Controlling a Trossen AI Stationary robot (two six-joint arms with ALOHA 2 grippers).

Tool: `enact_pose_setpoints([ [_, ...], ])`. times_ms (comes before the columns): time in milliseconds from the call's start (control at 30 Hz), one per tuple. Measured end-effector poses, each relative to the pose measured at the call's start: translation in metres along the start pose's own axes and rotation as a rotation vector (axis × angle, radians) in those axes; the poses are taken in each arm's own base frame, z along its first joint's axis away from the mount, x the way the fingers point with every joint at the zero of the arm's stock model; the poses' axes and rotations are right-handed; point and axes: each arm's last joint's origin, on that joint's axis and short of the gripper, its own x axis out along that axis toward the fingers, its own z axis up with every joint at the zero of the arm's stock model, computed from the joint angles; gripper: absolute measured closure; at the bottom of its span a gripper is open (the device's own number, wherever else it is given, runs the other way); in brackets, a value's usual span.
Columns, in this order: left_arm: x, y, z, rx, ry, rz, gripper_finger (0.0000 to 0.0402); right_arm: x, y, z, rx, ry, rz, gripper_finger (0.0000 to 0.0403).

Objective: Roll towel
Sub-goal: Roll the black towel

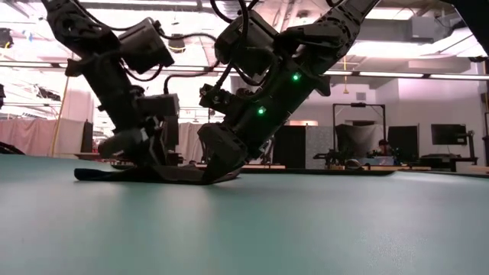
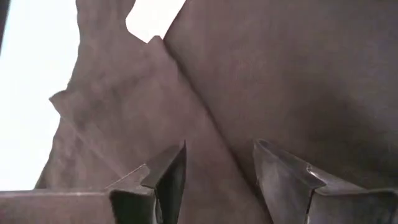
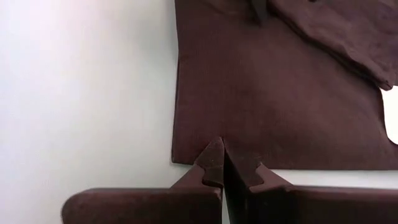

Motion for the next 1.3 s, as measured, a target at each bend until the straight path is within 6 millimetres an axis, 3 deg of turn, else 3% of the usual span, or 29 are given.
enact_pose_setpoints([
  [333, 0.007, 0.006, -0.006, -0.091, 0.061, 0.085, 0.0244, 0.0, 0.0, 0.0, 0.0, 0.0, 0.0, 0.0383],
  [533, -0.004, 0.013, -0.005, -0.091, 0.052, 0.116, 0.0304, 0.0, 0.0, -0.001, -0.001, 0.004, 0.0, 0.0383],
  [800, -0.002, 0.029, -0.006, -0.091, 0.087, 0.186, 0.0395, 0.0, 0.0, -0.001, -0.002, 0.005, 0.0, 0.0383],
  [967, -0.004, 0.048, 0.006, -0.06, 0.088, 0.268, 0.04, 0.0, 0.0, -0.001, -0.002, 0.005, 0.001, 0.0383],
  [1300, 0.001, 0.07, -0.004, -0.091, 0.158, 0.291, 0.0401, -0.002, 0.005, -0.002, -0.01, 0.007, 0.018, 0.0383],
])
